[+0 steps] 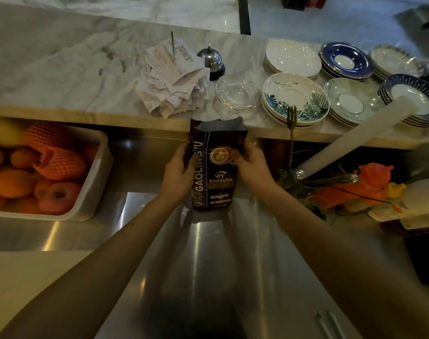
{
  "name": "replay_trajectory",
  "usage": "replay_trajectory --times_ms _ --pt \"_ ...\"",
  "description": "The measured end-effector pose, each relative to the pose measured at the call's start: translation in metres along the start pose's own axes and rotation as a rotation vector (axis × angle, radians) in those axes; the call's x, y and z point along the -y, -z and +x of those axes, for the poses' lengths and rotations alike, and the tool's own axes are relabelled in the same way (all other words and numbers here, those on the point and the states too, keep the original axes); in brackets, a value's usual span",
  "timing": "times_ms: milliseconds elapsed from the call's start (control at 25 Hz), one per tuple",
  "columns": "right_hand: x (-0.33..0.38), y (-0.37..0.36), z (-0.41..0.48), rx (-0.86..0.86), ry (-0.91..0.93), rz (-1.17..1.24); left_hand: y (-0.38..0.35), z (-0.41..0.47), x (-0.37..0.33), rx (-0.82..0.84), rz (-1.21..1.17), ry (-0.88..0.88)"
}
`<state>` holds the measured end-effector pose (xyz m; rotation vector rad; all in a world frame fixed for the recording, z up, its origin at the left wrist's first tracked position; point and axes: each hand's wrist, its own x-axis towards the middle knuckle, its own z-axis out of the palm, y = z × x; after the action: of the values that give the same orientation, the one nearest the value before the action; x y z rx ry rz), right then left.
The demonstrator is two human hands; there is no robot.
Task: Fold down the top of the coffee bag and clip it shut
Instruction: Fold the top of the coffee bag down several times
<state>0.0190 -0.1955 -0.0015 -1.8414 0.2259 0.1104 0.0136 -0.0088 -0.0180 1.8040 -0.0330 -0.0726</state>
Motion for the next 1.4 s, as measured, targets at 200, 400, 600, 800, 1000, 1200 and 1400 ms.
replay_trajectory --times_ms 200,400,600,800,1000,1200,1400 --pt "-0.006 0.007 -0.007 -0.034 0.044 0.016 -0.002 -0.005 0.007 -0.052 -0.048 -0.064" --pt "-0.016 0.011 -0.028 -0.065 0.071 -0.001 -0.003 -0.027 0.004 -0.065 -0.013 -0.158" --pt "-0.016 0.017 -0.073 -0.078 0.090 0.010 -0.007 -0.061 -0.002 -0.091 0.016 -0.122" --pt "-0.014 0.025 -0.126 -0.090 0.143 -0.012 -0.007 -0.109 -0.014 -0.088 0.024 -0.116" --pt "-0.025 0.033 -0.192 -0.125 0.131 0.025 -0.009 -0.171 -0.029 -0.021 -0.015 -0.078" --pt "-0.047 0.037 -0.249 -0.196 0.141 0.075 -0.021 -0.227 -0.029 -0.033 -0.092 -0.034" --pt "-0.059 0.041 -0.289 -0.239 0.124 0.051 -0.034 -0.268 -0.030 -0.066 -0.111 0.013"
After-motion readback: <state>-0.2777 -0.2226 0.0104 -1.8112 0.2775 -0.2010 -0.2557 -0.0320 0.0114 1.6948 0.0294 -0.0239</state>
